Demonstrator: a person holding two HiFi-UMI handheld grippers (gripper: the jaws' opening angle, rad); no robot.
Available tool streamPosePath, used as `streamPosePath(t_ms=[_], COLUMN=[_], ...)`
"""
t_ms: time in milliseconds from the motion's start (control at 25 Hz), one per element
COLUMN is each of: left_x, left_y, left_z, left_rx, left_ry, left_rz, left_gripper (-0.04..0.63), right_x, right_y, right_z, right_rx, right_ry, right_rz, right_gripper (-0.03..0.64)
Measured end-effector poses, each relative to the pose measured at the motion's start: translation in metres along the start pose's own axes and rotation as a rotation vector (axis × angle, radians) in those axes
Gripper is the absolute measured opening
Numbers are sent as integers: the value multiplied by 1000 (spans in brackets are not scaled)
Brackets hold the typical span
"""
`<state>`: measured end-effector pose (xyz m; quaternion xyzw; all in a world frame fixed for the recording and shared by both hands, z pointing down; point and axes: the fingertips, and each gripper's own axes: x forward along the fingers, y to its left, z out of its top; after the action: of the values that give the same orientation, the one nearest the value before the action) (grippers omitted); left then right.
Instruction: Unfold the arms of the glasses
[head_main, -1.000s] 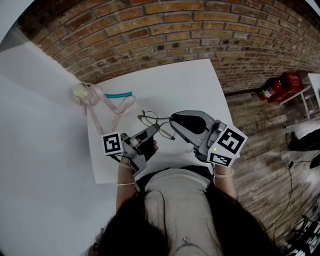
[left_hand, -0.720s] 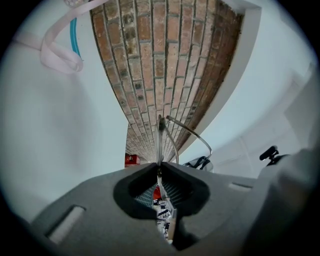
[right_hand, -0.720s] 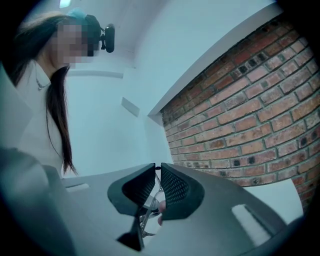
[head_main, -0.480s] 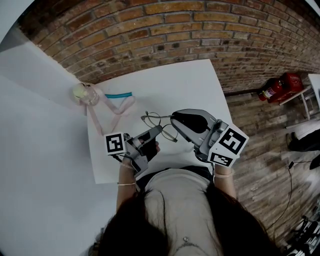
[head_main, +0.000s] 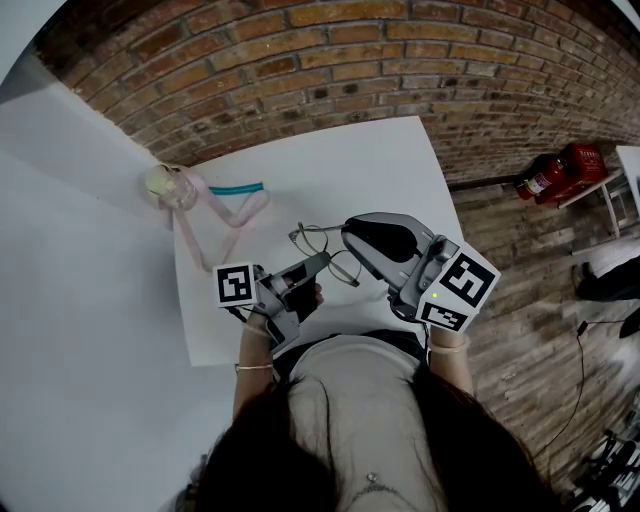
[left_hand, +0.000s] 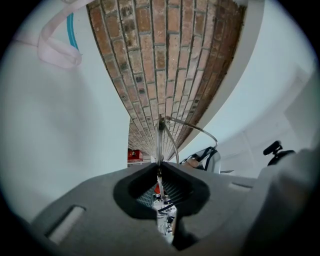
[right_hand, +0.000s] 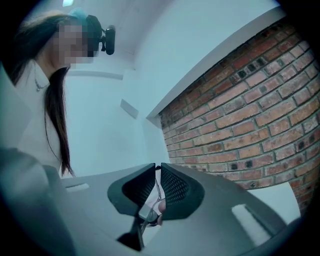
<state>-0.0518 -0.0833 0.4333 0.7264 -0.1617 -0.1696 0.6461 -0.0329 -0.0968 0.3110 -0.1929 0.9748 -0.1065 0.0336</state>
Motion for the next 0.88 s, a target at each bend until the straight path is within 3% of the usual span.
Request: streamPosePath(t_ms=[880], left_x=[10], left_y=[7], left_z=[-16], left_rx=[2], left_ry=[65], left_rz=[31], left_gripper=[26], right_x=[2], right_y=[-5], right_z=[7], right_rx=[9], right_ry=[-29], right_rz=[-24], right_gripper=[41])
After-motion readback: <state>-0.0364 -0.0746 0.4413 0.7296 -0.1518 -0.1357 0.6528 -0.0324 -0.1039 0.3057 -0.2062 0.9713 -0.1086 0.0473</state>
